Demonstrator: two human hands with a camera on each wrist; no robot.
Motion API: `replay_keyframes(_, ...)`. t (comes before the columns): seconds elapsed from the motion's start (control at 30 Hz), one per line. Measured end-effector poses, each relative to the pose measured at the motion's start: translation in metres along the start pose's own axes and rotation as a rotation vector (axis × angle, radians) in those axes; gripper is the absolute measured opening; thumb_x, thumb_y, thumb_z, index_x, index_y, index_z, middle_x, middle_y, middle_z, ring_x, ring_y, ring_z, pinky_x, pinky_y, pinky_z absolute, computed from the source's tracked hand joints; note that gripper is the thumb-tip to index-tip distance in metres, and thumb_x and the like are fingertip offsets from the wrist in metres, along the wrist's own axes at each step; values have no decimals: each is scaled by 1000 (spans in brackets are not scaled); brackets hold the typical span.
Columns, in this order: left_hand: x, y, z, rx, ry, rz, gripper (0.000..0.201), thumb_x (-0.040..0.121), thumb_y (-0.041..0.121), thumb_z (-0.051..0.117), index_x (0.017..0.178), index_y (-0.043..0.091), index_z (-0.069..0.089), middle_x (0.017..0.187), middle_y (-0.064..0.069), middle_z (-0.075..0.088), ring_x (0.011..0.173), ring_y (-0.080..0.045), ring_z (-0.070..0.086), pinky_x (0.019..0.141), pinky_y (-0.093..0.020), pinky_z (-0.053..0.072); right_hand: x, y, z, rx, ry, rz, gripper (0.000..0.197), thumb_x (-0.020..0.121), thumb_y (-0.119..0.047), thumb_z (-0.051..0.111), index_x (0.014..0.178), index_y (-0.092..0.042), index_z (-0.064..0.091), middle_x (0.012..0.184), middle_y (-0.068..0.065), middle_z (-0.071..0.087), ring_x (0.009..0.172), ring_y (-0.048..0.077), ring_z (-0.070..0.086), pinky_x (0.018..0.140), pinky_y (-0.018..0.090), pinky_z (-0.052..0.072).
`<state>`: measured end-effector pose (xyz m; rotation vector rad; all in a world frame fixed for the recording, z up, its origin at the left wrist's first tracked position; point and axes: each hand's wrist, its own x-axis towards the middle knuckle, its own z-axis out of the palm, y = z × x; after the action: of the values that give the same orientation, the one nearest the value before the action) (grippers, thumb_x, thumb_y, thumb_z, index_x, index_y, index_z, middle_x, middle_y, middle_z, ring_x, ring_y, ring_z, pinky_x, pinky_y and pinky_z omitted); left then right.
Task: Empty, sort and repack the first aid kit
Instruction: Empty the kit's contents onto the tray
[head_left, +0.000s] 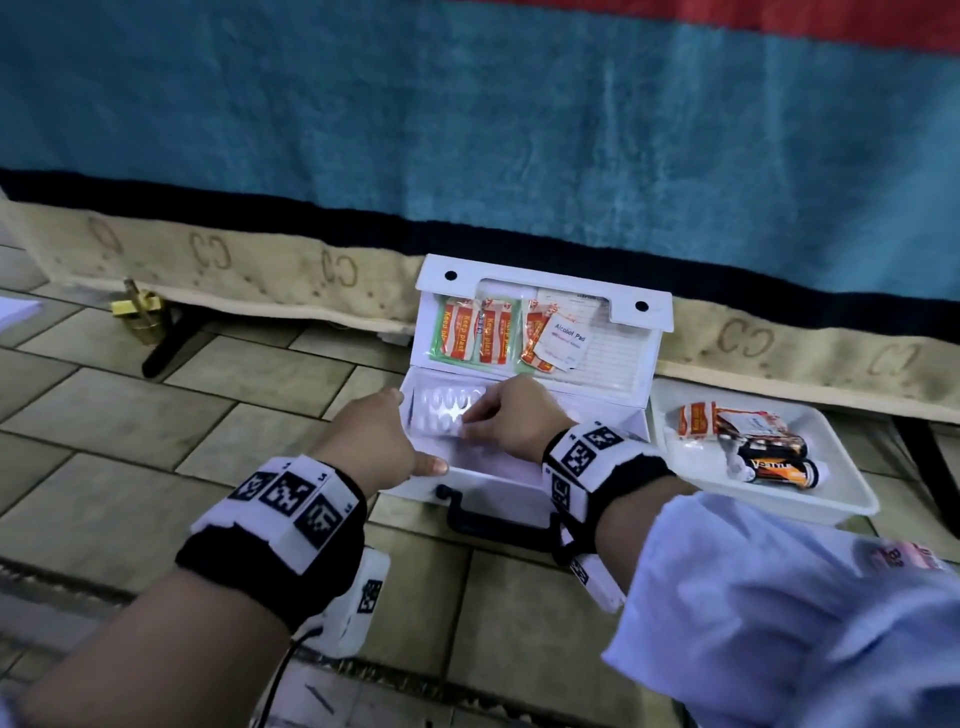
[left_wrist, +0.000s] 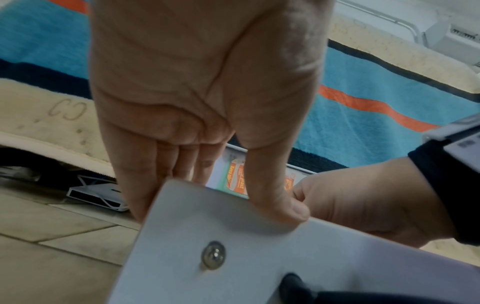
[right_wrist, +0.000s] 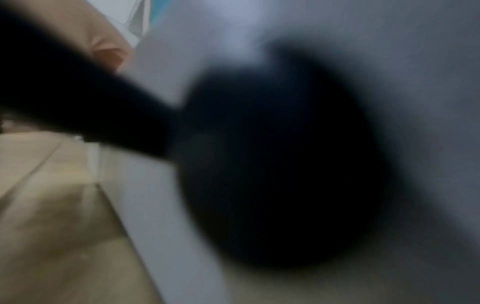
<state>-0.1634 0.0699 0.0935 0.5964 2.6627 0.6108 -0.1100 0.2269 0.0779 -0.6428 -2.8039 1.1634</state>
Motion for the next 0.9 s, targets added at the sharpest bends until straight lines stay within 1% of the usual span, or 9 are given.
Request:
replay_keyframes(0.13,-3,5,-1,30,-8,-2,96,67,38,82,144,10,31,144,-7,44,128,-23,45,99,-29,39,0,-2,4,-30,172,38,6,72,-11,78,77,-12,76,78,1,71,72,11,59,67,22,46)
replay_keyframes(0.3,-3,6,-2,52,-9,-1,102,67,40,82,146,11,26,148,-6,39,132,-22,41,98,-26,37,-15,-1,-4,168,234,63,16,73,-2,74,67,-15,67,63,-6,60,67,12,59,62,20,47)
replay_keyframes(0.37,-5,9,-2,97,-19,-10,98,69,41,80,145,9,27,147,-7,40,131,-24,42,97,-27,37,-30,1,-19,358,310,66,23,75,3,72,63,-15,64,63,-3,61,60,12,60,59,20,50)
replay_keyframes(0.47,-12,20,-4,243,-4,8,82,73,42,76,137,6,39,137,-13,49,122,-28,48,92,-31,42,-64,6,-58,574,425,66,22,79,4,70,69,-14,62,65,1,61,53,11,60,58,20,54)
replay_keyframes(0.57,-17,28,-1,345,53,53,73,74,36,77,135,13,43,136,-11,46,120,-29,48,93,-35,44,-103,28,-106,686,612,55,21,79,4,69,70,-13,61,64,1,60,50,9,61,55,19,53)
replay_keyframes(0.67,-24,43,12,371,40,171,36,82,11,65,115,22,57,121,-2,52,106,-25,55,80,-30,46,-153,67,-148,773,782,85,18,80,8,66,74,-8,60,59,2,64,47,6,61,57,15,55)
replay_keyframes(0.77,-29,55,26,371,-13,272,8,84,16,62,88,23,63,103,2,60,95,-20,57,78,-28,47,-199,116,-165,699,874,241,12,79,7,67,75,-4,63,49,-1,65,47,6,62,58,12,55)
replay_keyframes(0.83,-27,61,29,350,-20,287,16,83,18,64,70,25,59,88,2,62,85,-19,57,75,-31,49,-219,142,-162,572,858,357,7,78,7,68,78,0,67,48,-1,65,48,8,61,54,14,53)
replay_keyframes(0.9,-25,63,30,348,-35,278,23,83,16,64,64,24,57,79,4,60,77,-17,55,70,-30,47,-228,159,-153,442,826,471,5,77,6,68,81,3,69,48,2,63,43,5,56,44,13,48)
